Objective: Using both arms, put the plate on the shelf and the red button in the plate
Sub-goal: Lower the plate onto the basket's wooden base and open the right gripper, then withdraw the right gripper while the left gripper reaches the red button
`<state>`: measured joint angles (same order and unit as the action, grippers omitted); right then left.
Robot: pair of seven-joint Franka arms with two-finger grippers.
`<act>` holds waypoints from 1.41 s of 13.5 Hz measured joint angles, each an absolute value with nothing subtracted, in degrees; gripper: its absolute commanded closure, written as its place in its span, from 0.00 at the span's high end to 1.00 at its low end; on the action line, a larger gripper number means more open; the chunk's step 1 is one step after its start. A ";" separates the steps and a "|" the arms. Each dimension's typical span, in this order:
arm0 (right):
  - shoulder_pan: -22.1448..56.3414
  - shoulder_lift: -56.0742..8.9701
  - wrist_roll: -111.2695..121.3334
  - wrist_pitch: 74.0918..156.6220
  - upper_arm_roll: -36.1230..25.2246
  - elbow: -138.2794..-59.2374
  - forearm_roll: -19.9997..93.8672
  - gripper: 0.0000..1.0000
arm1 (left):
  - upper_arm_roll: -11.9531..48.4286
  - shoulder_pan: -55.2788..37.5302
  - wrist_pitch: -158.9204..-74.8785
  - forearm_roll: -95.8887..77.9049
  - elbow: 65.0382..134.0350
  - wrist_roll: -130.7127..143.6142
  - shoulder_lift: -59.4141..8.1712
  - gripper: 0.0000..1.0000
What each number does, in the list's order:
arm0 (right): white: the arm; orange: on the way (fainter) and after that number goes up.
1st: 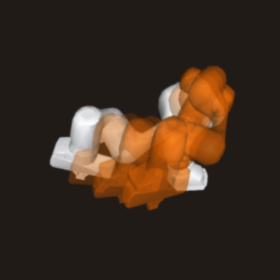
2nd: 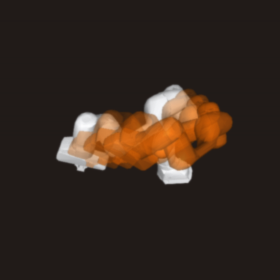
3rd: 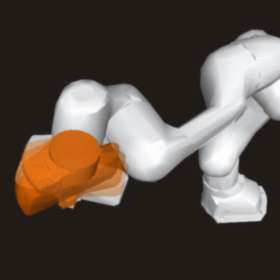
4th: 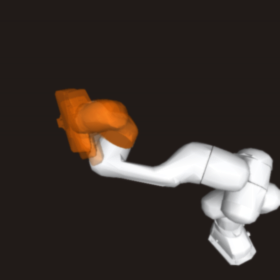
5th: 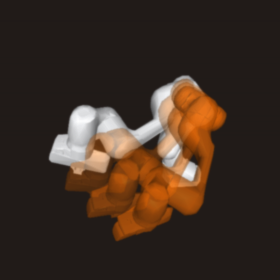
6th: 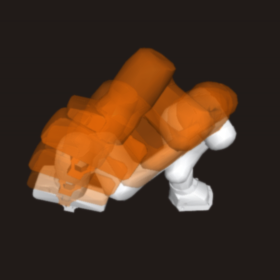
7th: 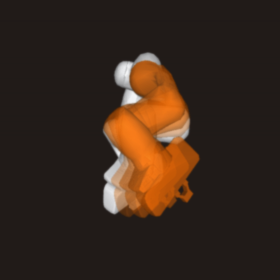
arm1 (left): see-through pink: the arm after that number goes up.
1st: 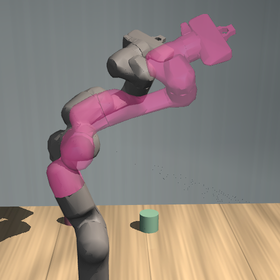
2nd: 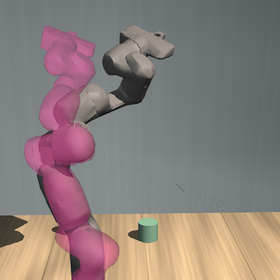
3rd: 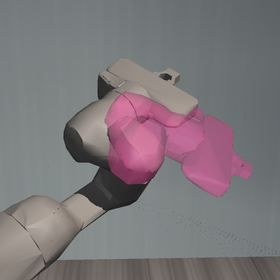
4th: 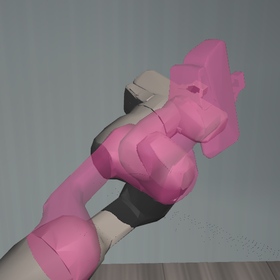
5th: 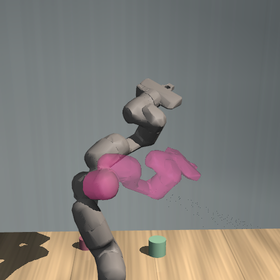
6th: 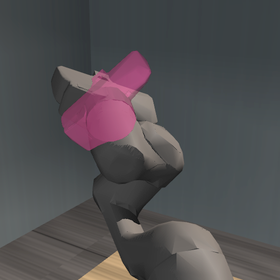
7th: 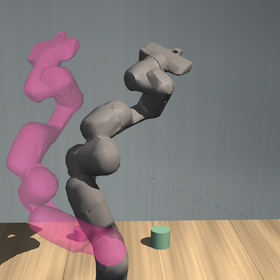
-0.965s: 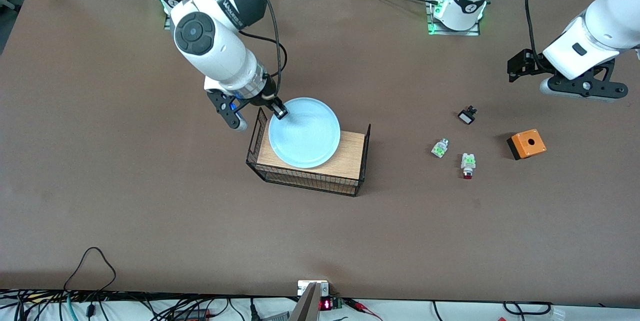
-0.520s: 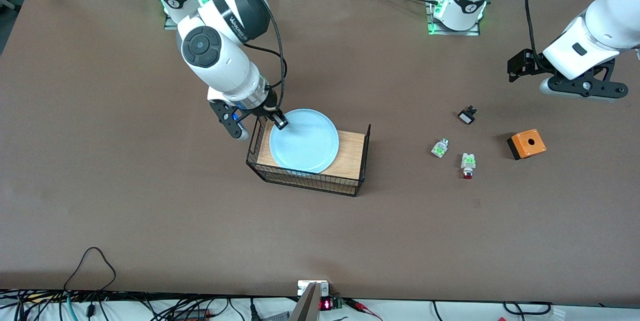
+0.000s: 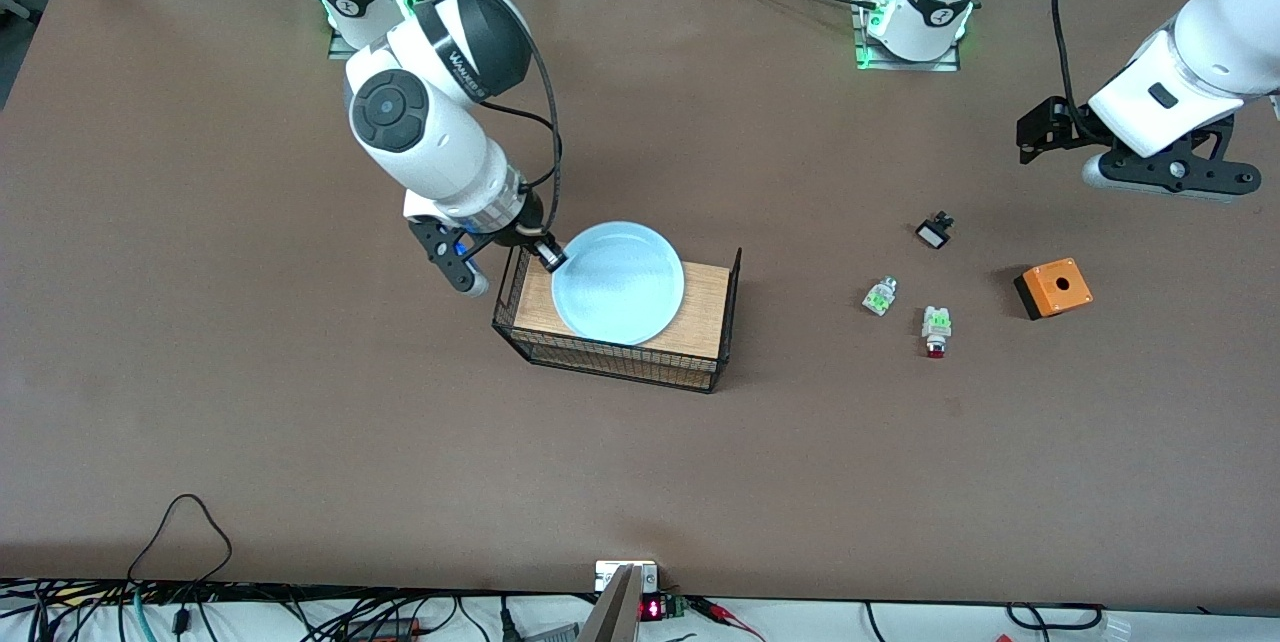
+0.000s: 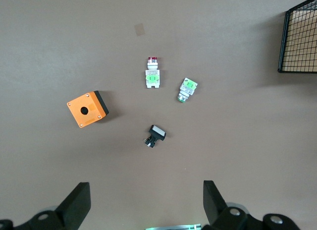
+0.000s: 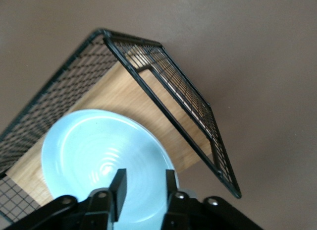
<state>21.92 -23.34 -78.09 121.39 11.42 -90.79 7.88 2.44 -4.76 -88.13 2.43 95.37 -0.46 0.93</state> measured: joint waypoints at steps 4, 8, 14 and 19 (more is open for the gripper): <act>21.00 -19.18 -77.74 115.68 10.89 -88.25 7.62 1.00 | 2.36 -4.57 -88.08 2.53 95.42 -0.34 -0.09 1.00; 19.77 -16.04 -69.69 99.73 8.75 -79.46 7.50 1.00 | 2.20 -4.14 -91.42 7.49 95.73 -0.38 -8.82 1.00; 12.62 -15.66 -29.23 90.64 -1.36 -76.56 2.80 1.00 | 1.93 -1.54 -105.45 8.73 95.86 -0.42 -26.38 1.00; 2.44 -16.08 -7.78 90.25 -2.53 -78.38 2.38 1.00 | 2.16 -1.40 -109.28 8.73 95.77 -0.44 -30.44 0.99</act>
